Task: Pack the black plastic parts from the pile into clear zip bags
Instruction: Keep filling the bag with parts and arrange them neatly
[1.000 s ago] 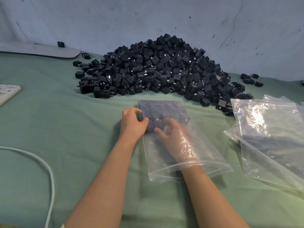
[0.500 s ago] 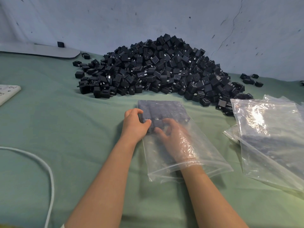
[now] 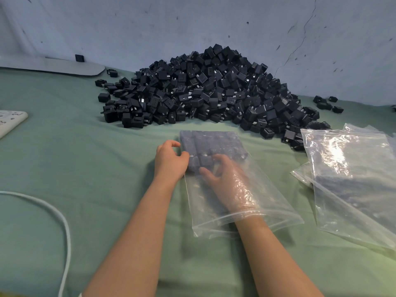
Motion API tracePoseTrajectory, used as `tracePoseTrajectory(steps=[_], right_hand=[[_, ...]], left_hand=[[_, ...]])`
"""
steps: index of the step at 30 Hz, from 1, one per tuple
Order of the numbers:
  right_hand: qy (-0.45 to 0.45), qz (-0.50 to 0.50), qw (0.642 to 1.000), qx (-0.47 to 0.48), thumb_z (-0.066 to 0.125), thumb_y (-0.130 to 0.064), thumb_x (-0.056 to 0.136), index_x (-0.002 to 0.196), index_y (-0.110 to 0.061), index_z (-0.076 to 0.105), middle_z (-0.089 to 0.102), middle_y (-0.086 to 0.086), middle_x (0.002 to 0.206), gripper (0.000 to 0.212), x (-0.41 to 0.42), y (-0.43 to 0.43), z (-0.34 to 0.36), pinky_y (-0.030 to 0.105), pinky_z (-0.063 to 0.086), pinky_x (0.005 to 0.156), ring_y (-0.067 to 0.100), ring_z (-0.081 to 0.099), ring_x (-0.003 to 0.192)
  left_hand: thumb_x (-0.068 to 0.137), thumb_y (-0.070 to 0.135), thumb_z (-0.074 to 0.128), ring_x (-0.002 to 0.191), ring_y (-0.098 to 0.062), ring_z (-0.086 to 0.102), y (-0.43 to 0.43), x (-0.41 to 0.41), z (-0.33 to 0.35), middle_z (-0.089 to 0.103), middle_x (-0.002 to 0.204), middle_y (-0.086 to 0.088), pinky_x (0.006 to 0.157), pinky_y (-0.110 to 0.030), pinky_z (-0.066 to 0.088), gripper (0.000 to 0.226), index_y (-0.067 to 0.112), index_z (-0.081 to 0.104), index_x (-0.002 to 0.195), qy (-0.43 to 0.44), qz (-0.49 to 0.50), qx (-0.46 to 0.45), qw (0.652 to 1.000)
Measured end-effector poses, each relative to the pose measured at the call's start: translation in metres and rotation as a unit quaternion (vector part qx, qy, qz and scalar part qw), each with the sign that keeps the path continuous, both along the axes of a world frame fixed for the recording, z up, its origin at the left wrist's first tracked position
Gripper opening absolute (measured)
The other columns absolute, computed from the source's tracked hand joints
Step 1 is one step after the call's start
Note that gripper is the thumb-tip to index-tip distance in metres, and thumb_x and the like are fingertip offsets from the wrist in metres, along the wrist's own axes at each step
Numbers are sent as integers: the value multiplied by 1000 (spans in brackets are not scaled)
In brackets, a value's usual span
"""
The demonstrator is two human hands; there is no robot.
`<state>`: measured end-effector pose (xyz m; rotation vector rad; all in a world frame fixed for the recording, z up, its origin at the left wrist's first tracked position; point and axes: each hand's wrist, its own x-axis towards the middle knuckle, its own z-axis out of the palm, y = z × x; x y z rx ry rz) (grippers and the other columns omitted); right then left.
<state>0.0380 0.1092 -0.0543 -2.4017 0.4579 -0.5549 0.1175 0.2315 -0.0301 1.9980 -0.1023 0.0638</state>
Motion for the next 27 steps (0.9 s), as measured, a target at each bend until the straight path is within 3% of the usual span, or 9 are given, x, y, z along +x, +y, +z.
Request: tracePoseTrajectory(steps=[7,13,22,27], right_hand=[[22,-6,999,-35,60,-57,83,127,-27,51,58,-6,110,54,0,2,2,25,36,79,14,53,104],[26,-13,999,-46,58,-58,84,125,-27,51,58,-4,108,52,0,2,3,28,41,81,15,53,102],[21,-16,998,-51,57,-60,83,124,-28,51,57,-5,109,52,0,3,2,28,39,81,15,53,104],[34,-19,998,-57,56,-61,83,125,-29,50,58,-4,113,53,2,3,1,33,44,85,16,53,106]], left_hand=[[87,10,55,63,-1,43,-1,-1,-1,55,120,-12,60,-11,28,29,14,57,115,6,-12,4,1000],[89,10,47,62,-8,46,-1,-1,-1,57,119,-11,69,-20,35,26,16,57,113,14,3,4,1000],[88,9,50,63,-2,45,-1,-1,-1,57,119,-11,61,-12,30,27,15,57,114,-1,-3,7,1000],[89,11,48,61,-8,46,-1,-1,-1,58,118,-11,68,-20,34,25,16,57,111,5,7,11,1000]])
